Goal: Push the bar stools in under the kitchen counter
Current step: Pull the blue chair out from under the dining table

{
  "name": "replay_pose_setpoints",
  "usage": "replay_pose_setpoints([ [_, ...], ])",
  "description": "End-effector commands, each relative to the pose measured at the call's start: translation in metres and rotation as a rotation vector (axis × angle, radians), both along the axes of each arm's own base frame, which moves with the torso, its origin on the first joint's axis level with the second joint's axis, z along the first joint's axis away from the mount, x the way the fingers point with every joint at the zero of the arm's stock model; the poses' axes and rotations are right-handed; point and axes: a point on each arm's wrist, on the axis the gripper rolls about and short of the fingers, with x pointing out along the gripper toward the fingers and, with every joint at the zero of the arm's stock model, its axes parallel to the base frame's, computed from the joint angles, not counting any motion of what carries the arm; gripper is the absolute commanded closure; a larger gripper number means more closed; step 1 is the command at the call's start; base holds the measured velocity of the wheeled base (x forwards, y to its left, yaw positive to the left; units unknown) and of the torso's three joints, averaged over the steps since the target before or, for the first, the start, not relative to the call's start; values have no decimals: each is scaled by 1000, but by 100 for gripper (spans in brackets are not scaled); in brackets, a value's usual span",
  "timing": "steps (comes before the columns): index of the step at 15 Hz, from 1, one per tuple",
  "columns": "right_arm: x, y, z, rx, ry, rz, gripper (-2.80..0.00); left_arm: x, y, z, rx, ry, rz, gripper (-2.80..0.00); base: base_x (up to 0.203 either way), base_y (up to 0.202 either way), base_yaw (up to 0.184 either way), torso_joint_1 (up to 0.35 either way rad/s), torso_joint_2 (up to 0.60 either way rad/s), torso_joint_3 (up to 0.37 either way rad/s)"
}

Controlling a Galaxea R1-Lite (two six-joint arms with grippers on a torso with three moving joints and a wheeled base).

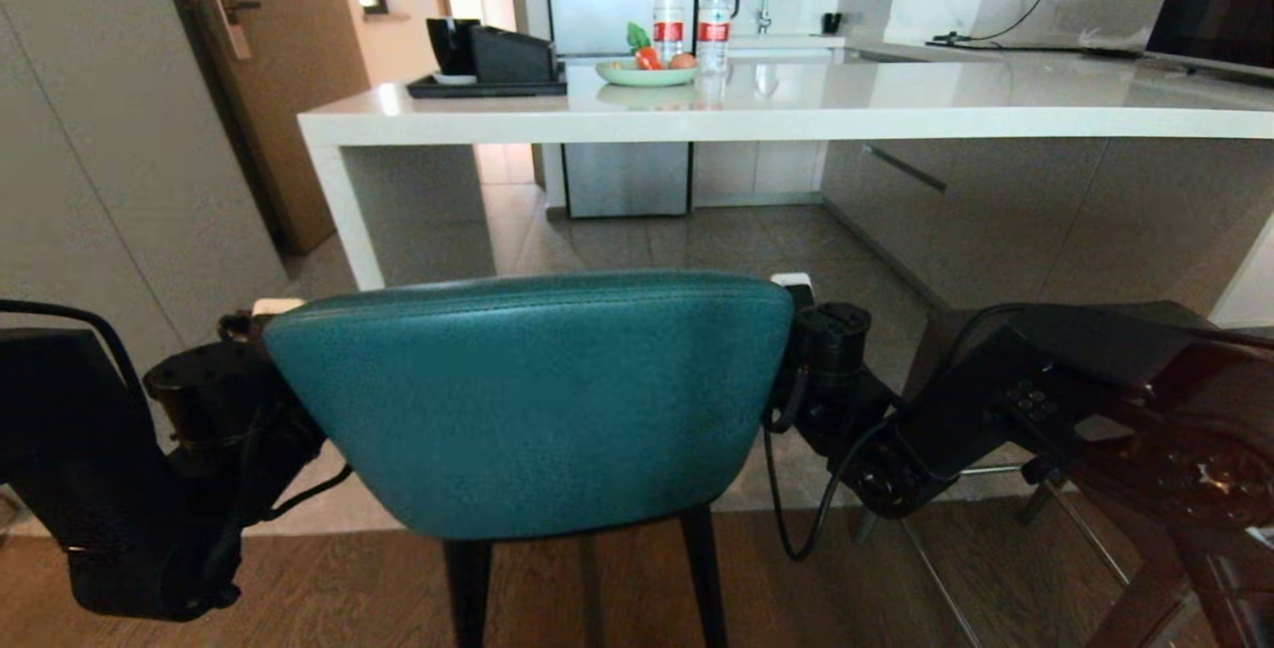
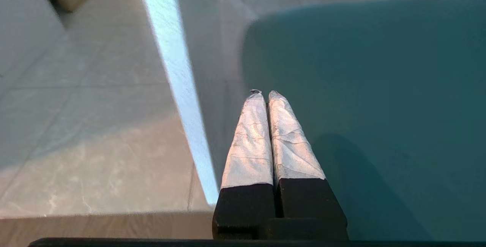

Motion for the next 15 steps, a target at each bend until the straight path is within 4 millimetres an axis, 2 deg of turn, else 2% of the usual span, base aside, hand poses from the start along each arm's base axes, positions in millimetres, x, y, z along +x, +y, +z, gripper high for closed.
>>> replay_pose_setpoints([
  [1, 5, -1, -12, -9, 16, -11, 0, -15, -1, 6, -1, 2, -18, 0, 0, 0, 0, 0, 0, 0],
  [3, 5, -1, -14, -12, 21, -13, 0, -20, -2, 3, -2, 21, -25, 0, 0, 0, 0, 0, 0, 0],
  [6, -3, 2, -1, -3, 3, 0, 0, -9, -2, 2, -2, 3, -22, 0, 0, 0, 0, 0, 0, 0],
  [9, -29, 3, 10, -3, 3, 32, 0, 6, -3, -3, -2, -8, -22, 0, 0, 0, 0, 0, 0, 0],
  [13, -67, 3, 13, -13, 19, 81, 0, 9, -4, -8, -2, 4, -24, 0, 0, 0, 0, 0, 0, 0],
  [15, -78, 1, 14, -7, 9, 95, 0, 12, -4, -7, -2, -5, -22, 0, 0, 0, 0, 0, 0, 0],
])
